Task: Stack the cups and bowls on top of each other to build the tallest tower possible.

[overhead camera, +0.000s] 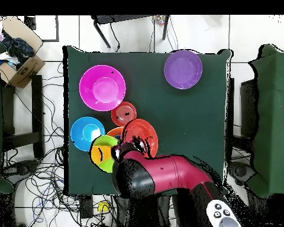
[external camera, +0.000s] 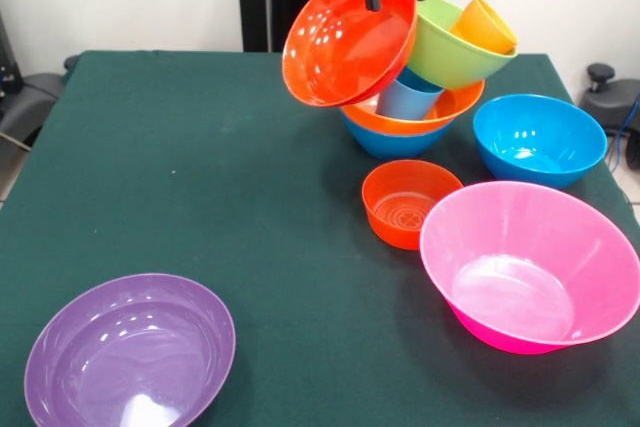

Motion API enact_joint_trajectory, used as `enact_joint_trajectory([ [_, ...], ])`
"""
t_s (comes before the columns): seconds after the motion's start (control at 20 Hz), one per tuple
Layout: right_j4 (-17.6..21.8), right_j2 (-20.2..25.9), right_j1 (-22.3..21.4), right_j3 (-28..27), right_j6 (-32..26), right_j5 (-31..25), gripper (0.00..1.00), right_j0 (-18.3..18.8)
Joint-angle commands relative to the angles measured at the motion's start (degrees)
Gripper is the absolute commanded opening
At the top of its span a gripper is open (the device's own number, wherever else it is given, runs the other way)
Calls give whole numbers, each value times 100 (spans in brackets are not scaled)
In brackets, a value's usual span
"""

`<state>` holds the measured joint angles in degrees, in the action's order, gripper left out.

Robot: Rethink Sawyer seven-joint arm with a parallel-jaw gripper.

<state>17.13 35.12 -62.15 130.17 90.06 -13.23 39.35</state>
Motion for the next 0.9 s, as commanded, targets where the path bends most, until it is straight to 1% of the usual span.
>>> enact_joint_trajectory([
  [0.05,-294,86,-3,340,678,-329,100,45],
  [0.5,-453,146,-67,334,615,-436,100,-67],
  [0.75,-561,260,-110,323,470,-560,100,53],
  [0.9,-701,391,-212,247,319,-780,100,142],
])
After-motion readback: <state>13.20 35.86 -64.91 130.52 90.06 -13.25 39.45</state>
